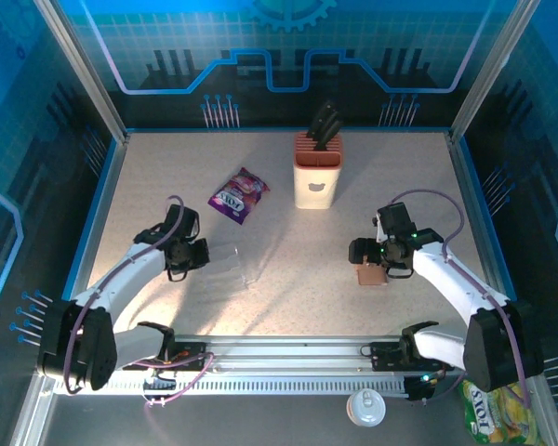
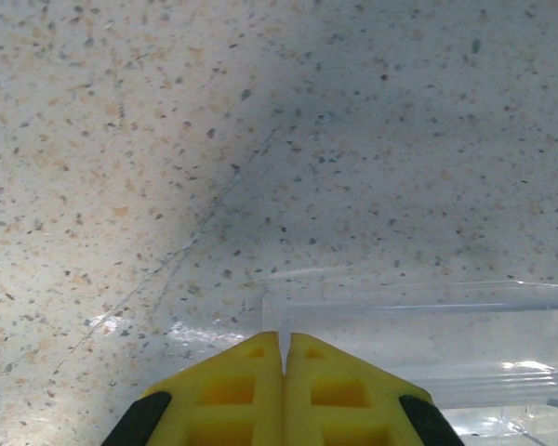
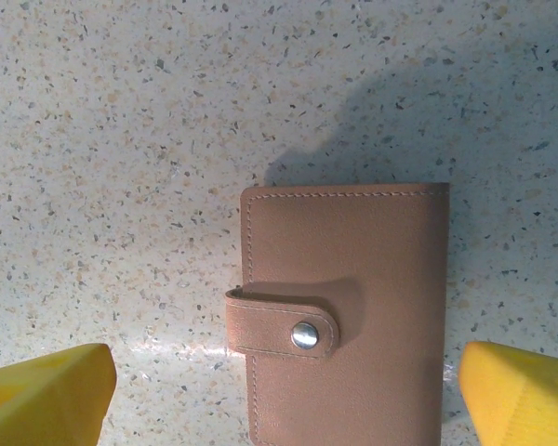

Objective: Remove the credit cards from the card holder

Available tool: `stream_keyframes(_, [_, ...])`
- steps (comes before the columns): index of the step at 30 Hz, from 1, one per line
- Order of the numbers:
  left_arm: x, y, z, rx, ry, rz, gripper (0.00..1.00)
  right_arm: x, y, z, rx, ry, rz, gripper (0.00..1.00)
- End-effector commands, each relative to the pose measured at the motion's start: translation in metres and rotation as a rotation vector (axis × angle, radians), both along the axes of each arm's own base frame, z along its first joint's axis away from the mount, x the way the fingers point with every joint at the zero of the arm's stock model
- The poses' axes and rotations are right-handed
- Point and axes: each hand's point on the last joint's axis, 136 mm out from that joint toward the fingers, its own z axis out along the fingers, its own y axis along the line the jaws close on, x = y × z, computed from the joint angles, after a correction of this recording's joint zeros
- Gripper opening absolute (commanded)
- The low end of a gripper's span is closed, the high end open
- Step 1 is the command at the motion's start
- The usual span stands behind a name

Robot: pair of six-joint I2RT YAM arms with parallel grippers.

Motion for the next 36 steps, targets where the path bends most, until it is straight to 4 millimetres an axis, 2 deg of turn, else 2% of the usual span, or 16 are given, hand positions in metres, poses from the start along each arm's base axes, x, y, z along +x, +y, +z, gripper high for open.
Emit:
stream_keyframes(1, [0.015, -0.013, 0.017, -0.001, -0.034, -0.035, 0.00, -0.003, 0.001, 0.004, -0.001, 0.001, -0.005, 0.96])
stream_keyframes(6, [0.038, -0.043, 0.028, 0.007, -0.052, -0.102, 0.00, -0.003, 0.001, 0.003, 0.000, 0.000, -0.008, 0.96])
stream_keyframes(14, [0.085, -0.120, 0.044, 0.043, -0.076, -0.250, 0.01, -0.003, 0.001, 0.000, -0.001, 0.003, -0.012, 0.96])
stream_keyframes(21, [0.117, -0.176, 0.040, 0.050, -0.064, -0.307, 0.01, -0.004, 0.000, -0.001, -0.006, 0.005, -0.015, 0.96])
stream_keyframes(27, [0.131, -0.196, 0.027, 0.054, -0.041, -0.308, 0.00, -0.004, 0.001, -0.002, 0.004, 0.010, -0.016, 0.96])
stream_keyframes(32, [0.132, -0.193, 0.009, 0.079, -0.005, -0.287, 0.00, -0.005, 0.001, -0.003, -0.003, 0.021, -0.018, 0.96])
stream_keyframes(36, [0.133, -0.186, 0.003, 0.116, -0.002, -0.259, 0.01, -0.006, 0.000, -0.005, -0.012, 0.025, -0.014, 0.96])
